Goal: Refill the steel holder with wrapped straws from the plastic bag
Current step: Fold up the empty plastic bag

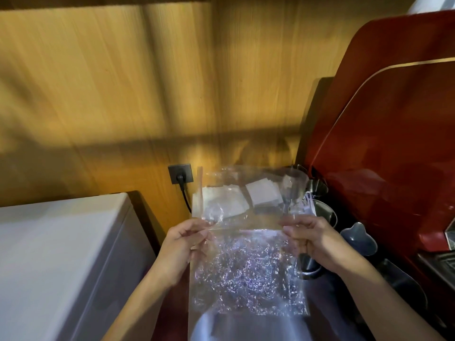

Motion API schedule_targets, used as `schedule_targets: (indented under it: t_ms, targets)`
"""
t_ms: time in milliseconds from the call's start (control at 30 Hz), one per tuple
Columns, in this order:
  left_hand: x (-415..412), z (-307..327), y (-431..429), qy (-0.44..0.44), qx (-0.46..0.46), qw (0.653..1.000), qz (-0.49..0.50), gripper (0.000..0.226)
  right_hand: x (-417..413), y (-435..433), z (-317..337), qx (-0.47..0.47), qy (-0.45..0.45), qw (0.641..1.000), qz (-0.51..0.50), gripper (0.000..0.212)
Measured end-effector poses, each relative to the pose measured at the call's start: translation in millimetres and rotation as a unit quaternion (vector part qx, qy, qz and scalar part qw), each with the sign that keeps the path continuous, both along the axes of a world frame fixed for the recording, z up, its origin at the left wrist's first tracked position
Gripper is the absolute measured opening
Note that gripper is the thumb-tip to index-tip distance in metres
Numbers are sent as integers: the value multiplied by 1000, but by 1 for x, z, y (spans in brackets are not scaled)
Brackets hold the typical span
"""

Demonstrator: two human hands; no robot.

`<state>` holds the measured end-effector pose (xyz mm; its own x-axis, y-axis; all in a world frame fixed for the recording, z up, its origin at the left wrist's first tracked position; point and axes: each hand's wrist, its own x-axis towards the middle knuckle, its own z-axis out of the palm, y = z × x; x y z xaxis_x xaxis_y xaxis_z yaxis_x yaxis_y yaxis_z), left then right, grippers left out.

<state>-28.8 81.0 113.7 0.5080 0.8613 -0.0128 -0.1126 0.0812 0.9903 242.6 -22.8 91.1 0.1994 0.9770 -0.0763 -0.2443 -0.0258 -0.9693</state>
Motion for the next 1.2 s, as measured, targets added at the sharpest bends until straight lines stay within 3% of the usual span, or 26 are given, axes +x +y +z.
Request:
schedule_targets:
  t_ms: [100,200,433,533,600,700,833,900,1000,1200]
  targets:
    - [-2,1,0,2,16,1000,-16,20,1,-1,-3,4,24,1000,20,16]
    - [-4,1,1,24,59,998,-16,38,-1,0,-3,12,-1,1000,-8,35]
    - [-10,-13,8,68,54,995,-38,50,-4,-5,3,32,8,998,46,14]
    - [-12,-21,10,124,70,989,-27,50,-12,-5,7,42,-140,989,20,8]
    - [-9,-27,11,176,124,976,21,44,-19,-2,9,51,-238,970,12,21]
    - [-6,-25,5,197,195,961,-22,21,-29,2,13,41,-259,963,66,32]
    - [13,-24,-12,233,124,945,-195,79,-42,7,20,38,-325,931,162,31]
    - [24,-32,-22,206,61,955,-204,65,-49,11,23,43,-354,919,169,35]
    - [34,-44,-31,171,40,973,-150,14,-51,12,24,47,-376,912,156,42]
    - [18,-51,-34,58,-55,995,-55,7,-41,5,15,-1,-303,947,106,59]
